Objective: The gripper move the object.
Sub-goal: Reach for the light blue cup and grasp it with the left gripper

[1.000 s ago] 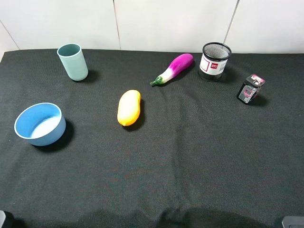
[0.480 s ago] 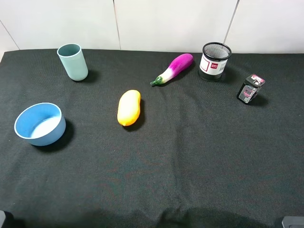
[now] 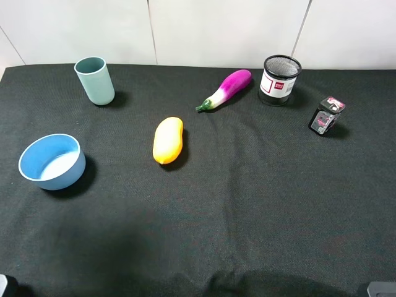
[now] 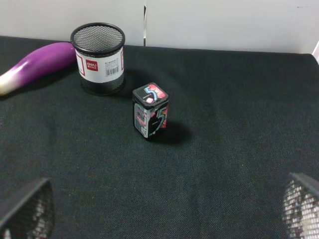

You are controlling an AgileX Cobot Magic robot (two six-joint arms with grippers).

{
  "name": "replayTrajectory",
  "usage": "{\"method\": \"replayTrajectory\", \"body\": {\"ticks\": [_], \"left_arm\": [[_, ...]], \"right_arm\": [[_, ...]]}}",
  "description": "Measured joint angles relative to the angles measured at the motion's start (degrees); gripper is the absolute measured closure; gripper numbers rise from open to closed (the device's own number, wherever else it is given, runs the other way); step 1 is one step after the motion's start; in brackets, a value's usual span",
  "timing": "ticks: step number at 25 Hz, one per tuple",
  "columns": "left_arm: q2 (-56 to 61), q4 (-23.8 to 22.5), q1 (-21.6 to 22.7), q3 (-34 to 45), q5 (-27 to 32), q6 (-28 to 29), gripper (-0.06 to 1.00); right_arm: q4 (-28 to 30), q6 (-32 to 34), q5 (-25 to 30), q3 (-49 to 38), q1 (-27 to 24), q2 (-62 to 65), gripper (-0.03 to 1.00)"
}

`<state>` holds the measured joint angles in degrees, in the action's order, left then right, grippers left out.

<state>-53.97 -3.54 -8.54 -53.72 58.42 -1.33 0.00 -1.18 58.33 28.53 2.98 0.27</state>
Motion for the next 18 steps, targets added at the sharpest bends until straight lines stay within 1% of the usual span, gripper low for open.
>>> {"method": "replayTrajectory", "body": {"ticks": [18], "left_arm": [[-25.3,0.5,0.0,-18.6,-0.3,-2.8,-0.05]], "right_arm": [[0.0,0.0,0.0,0.0,0.0,0.0,0.27]]}}
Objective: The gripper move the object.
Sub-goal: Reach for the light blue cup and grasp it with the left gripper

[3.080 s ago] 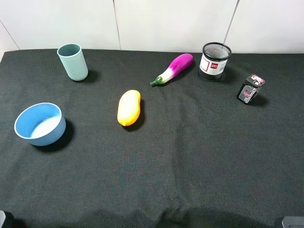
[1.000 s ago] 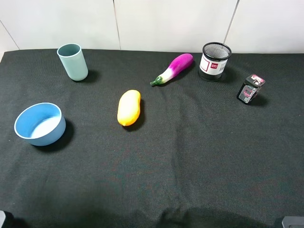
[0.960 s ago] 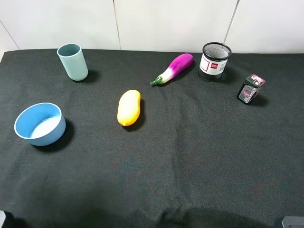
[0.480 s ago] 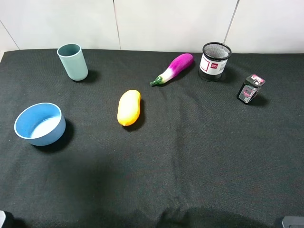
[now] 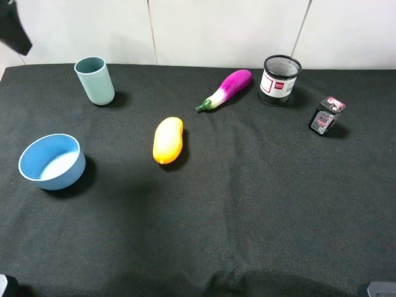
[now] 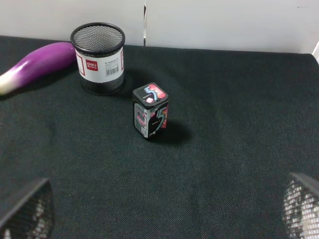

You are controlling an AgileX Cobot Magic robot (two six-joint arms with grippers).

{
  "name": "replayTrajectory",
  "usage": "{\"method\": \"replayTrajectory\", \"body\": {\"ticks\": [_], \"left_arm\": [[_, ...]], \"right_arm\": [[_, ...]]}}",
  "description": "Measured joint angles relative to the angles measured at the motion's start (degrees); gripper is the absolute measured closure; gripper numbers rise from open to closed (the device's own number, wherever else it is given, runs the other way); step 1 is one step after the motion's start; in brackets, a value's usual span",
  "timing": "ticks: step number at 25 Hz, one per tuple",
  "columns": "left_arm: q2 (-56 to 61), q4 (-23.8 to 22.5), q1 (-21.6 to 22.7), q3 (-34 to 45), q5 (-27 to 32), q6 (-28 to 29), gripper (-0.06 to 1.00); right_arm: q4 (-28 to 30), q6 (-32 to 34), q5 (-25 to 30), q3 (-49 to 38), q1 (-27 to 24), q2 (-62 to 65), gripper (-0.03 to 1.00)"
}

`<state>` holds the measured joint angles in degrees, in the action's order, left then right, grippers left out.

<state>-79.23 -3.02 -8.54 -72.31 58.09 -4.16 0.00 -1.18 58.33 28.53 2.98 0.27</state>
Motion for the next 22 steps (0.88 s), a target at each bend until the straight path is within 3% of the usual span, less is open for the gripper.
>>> {"method": "replayTrajectory", "body": {"ticks": [22], "left_arm": [[-28.2,3.0,-0.1,-23.3,1.3,-6.3,-0.05]], "right_arm": [[0.0,0.0,0.0,0.0,0.0,0.0,0.27]]}}
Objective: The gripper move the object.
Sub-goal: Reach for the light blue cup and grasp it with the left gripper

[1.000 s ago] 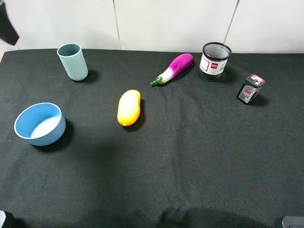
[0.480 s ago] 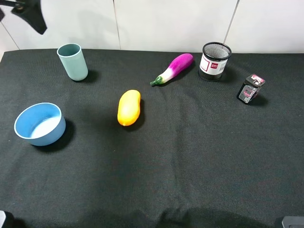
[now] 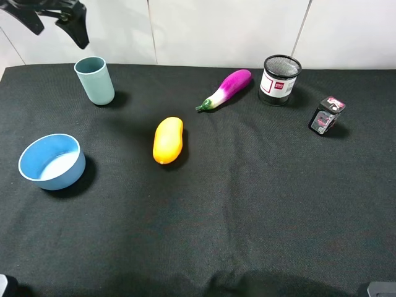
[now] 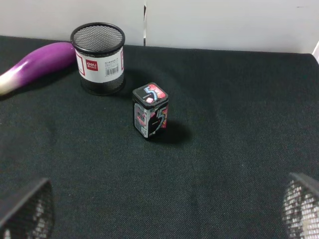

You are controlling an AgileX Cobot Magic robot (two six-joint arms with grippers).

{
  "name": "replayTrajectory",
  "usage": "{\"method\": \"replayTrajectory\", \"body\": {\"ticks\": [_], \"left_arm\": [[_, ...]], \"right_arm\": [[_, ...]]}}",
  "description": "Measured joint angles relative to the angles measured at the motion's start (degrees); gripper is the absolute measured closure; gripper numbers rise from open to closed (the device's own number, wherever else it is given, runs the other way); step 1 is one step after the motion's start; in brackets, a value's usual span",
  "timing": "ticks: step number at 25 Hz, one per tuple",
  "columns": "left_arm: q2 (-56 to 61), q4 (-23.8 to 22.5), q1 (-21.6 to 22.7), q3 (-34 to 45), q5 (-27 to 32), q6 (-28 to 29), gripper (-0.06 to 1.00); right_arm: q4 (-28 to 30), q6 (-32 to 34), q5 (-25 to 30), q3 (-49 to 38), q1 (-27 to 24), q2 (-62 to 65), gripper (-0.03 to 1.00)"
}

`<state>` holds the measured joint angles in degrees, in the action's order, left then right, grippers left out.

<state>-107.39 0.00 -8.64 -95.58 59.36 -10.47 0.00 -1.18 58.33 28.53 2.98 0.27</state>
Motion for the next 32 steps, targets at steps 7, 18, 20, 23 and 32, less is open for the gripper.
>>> {"method": "replayTrajectory", "body": {"ticks": [7,18,20,23,32], "left_arm": [[-7.1,0.9,-1.2,-4.4,-0.1,-1.9,-0.05],[-15.4,1.0,-3.1,-8.5,-2.4,-2.4,-0.05],[-16.5,1.0,-3.3,-8.5,-3.2,-2.5,-0.05],[-17.9,1.1,-3.4,-8.7,-3.8,-2.7,-0.05],[-21.6,1.2,-3.4,-9.0,-6.5,-4.0,-0.05]], "right_arm": [[0.0,0.0,0.0,0.0,0.0,0.0,0.27],[0.0,0.0,0.0,0.0,0.0,0.0,0.27],[0.0,0.0,0.0,0.0,0.0,0.0,0.27],[0.0,0.0,0.0,0.0,0.0,0.0,0.27],[0.0,0.0,0.0,0.0,0.0,0.0,0.27]]}}
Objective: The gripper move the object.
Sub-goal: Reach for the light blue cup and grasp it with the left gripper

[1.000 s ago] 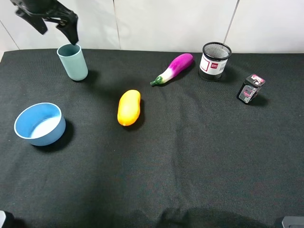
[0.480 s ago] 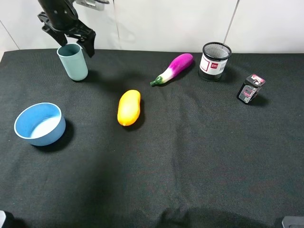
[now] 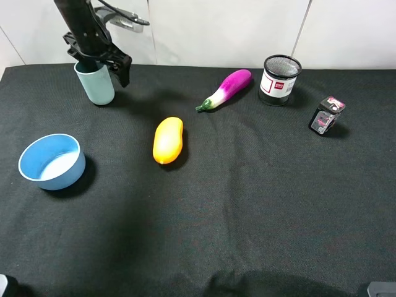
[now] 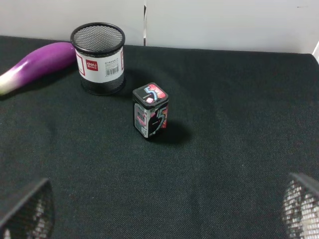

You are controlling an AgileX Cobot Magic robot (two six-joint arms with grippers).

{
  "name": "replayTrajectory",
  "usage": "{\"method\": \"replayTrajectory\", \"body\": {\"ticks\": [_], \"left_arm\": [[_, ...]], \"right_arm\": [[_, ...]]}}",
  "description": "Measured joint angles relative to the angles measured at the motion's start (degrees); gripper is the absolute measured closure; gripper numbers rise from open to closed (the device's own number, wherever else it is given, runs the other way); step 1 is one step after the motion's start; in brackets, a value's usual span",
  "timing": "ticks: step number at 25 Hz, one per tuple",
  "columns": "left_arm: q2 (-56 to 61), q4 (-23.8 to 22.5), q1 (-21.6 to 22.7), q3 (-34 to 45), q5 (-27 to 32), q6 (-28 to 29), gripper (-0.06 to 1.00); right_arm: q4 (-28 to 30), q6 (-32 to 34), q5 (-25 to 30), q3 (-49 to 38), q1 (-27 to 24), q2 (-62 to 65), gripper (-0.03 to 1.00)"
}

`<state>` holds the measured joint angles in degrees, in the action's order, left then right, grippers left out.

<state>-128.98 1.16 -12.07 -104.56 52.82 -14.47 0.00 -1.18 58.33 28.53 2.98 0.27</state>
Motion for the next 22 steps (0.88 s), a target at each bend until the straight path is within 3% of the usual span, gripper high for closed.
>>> {"method": "replayTrajectory", "body": {"ticks": [12,22], "left_arm": [[-3.6,0.0,0.0,0.0,-2.6,-0.1,0.00],[-3.7,1.6,0.0,0.0,-3.1,-0.1,0.34]], "right_arm": [[0.0,0.0,0.0,0.0,0.0,0.0,0.27],[0.0,0.0,0.0,0.0,0.0,0.0,0.27]]}}
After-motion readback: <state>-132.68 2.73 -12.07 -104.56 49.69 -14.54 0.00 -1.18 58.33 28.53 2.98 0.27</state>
